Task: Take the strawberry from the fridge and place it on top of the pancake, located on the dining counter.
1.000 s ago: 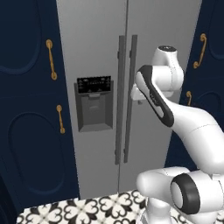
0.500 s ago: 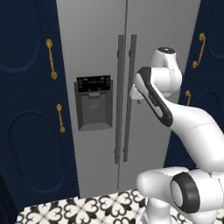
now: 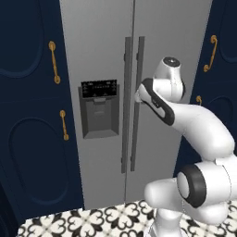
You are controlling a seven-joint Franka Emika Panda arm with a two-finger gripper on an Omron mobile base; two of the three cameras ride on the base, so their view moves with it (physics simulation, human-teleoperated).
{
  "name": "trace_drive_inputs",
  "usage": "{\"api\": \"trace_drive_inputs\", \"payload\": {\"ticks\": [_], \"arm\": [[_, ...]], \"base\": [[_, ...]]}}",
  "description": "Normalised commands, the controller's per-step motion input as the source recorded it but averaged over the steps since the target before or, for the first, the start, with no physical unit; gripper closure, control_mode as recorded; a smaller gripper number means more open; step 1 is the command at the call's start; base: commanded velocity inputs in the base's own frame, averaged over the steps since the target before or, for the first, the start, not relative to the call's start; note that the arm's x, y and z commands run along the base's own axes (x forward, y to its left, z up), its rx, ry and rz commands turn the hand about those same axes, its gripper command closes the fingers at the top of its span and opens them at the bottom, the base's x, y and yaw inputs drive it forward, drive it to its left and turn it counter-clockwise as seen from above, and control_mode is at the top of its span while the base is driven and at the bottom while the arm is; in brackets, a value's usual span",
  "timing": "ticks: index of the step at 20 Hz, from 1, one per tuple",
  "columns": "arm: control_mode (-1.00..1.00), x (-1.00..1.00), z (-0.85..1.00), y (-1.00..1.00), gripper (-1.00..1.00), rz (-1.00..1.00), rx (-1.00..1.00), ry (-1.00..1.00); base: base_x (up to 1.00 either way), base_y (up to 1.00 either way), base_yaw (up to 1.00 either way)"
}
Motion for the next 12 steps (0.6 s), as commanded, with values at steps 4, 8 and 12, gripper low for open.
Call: {"api": "trace_drive_inputs", "payload": {"ticks": [4, 8, 12], "arm": [[-1.0, 0.7, -0.07, -0.01, -1.0, 0.0, 0.0, -0.12], [-1.0, 0.63, -0.01, -0.02, -1.0, 0.0, 0.0, -0.01], [-1.0, 0.62, 0.0, 0.0, -1.0, 0.0, 0.0, 0.0]], "base": [[0.0, 0.0, 0.0], [0.0, 0.0, 0.0], [0.0, 0.0, 0.0]]}}
